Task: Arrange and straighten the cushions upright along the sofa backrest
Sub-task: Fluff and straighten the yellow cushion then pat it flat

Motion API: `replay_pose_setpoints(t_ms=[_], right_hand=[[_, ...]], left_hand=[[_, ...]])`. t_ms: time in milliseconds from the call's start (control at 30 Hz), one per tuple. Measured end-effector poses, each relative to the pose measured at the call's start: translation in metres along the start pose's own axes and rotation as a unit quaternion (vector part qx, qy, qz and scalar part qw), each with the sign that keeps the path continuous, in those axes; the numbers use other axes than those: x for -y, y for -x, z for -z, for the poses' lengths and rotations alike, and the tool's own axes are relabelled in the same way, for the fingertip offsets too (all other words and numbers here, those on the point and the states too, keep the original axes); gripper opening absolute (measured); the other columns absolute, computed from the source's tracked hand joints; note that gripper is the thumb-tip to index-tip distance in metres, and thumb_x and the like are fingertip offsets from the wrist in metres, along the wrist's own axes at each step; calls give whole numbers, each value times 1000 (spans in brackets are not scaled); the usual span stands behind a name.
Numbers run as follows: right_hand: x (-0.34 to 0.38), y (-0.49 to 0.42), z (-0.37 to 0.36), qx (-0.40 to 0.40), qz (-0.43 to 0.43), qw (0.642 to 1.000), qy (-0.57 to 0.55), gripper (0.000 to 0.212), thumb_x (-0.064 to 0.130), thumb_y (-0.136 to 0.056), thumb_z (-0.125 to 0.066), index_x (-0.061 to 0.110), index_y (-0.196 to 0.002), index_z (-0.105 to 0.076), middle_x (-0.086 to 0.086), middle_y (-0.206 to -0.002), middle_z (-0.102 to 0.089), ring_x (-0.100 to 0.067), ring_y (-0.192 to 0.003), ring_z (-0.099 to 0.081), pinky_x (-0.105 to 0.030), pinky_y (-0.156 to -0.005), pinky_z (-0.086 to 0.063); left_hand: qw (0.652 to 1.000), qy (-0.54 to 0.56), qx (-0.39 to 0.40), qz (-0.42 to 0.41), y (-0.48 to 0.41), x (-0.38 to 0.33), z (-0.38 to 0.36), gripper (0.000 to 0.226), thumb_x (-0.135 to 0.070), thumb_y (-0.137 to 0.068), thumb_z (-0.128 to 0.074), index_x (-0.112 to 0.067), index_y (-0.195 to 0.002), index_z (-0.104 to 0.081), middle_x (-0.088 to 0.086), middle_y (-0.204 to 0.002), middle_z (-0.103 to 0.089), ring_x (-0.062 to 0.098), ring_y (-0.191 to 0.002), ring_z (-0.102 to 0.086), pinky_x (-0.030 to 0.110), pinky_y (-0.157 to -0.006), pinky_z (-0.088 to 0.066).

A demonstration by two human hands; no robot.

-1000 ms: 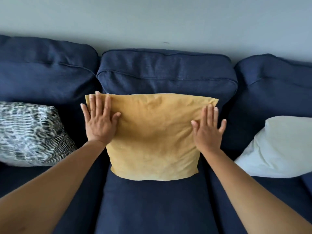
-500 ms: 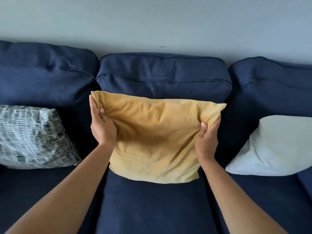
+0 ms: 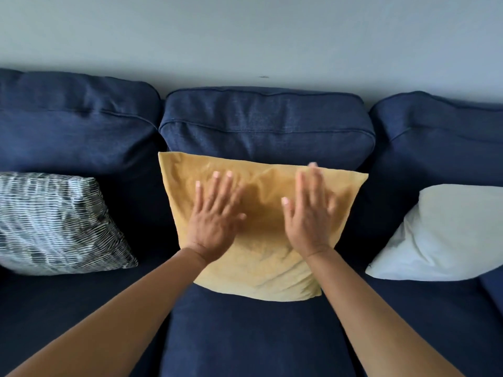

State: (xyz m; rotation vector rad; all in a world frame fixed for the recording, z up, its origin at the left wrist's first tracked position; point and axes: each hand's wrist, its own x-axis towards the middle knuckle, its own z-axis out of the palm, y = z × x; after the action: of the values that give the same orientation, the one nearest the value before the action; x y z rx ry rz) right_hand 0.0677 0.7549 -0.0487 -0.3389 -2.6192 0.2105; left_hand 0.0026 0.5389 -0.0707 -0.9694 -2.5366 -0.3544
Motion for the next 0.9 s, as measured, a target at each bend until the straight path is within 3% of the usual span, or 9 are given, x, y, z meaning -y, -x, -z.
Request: replay_pose_setpoints(t_ms=[67, 133, 233, 367, 467, 533, 600, 800, 900], right_hand=[[18, 11, -13, 87, 102, 991, 29, 65, 47, -102, -35, 20, -158, -18, -7, -166, -13, -22, -153, -8, -49, -119, -7], [10, 18, -26, 166, 152, 970, 91, 65, 51, -103, -24, 23, -159, -6, -4, -167, -3, -21, -153, 1, -48, -121, 2], [-32, 12, -31, 191, 31, 972, 132, 62, 55, -102, 1, 27, -156, 15, -1, -165, 20, -19, -151, 18, -48, -119, 13], [-58, 2, -15, 139, -219, 965, 43, 83, 68, -95, -17, 20, -156, 13, -13, -165, 13, -32, -152, 3, -63, -116, -10], [-50, -3, -12, 124, -312, 933, -132, 88, 61, -96, -38, 25, -155, 17, -16, -165, 1, -37, -140, -36, -49, -96, -41], [-40, -6, -11, 108, -305, 930, -178, 79, 43, -102, -43, 24, -156, 11, -15, -159, -20, -37, -122, -54, -35, -80, -40], [-32, -15, -10, 75, -277, 943, -167, 70, 27, -103, -42, 19, -158, 1, -14, -150, -31, -36, -108, -59, -31, -74, -38], [-27, -36, -6, -27, -163, 970, -176, 67, -3, -98, -42, 12, -157, -15, -14, -141, -43, -21, -112, -61, -22, -76, -45], [-43, -21, -10, 4, -194, 972, -133, 66, 0, -99, -43, 12, -157, -14, -16, -141, -43, -31, -113, -57, -40, -87, -49]], left_hand=[[994, -42, 83, -61, 1, -2, -11, 67, -49, -103, -32, -18, -161, -19, 8, -168, -17, 31, -155, -8, 57, -123, -2], [984, -85, 154, -30, -4, 16, -16, 67, -55, -102, -17, -22, -160, -8, 4, -170, -12, 27, -156, 1, 56, -123, 5], [972, -109, 183, 96, -14, 52, -13, 69, -61, -100, 2, -27, -159, 8, 3, -170, 8, 23, -154, 18, 56, -121, 14], [959, -7, 80, 270, -21, 64, 3, 80, -68, -100, -24, -26, -161, 6, 14, -169, 12, 30, -154, 18, 50, -115, 25], [904, 156, -5, 399, -16, 60, 9, 80, -57, -101, -45, -30, -162, -1, 14, -170, 2, 32, -155, -5, 55, -123, -9], [858, 280, -33, 430, -14, 58, 11, 70, -45, -104, -47, -40, -160, -5, 6, -162, -26, 21, -136, -42, 31, -102, -39], [844, 310, -60, 433, -15, 55, 12, 61, -32, -106, -45, -42, -159, -16, -7, -135, -46, 6, -109, -48, 12, -83, -32], [834, 281, -122, 458, -11, 65, 18, 45, -22, -109, -39, -34, -152, -43, -14, -114, -56, 4, -105, -52, -5, -77, -29], [849, 268, -129, 437, -3, 58, 17, 44, -24, -109, -38, -33, -152, -44, -10, -106, -61, 7, -97, -56, -3, -75, -33]])
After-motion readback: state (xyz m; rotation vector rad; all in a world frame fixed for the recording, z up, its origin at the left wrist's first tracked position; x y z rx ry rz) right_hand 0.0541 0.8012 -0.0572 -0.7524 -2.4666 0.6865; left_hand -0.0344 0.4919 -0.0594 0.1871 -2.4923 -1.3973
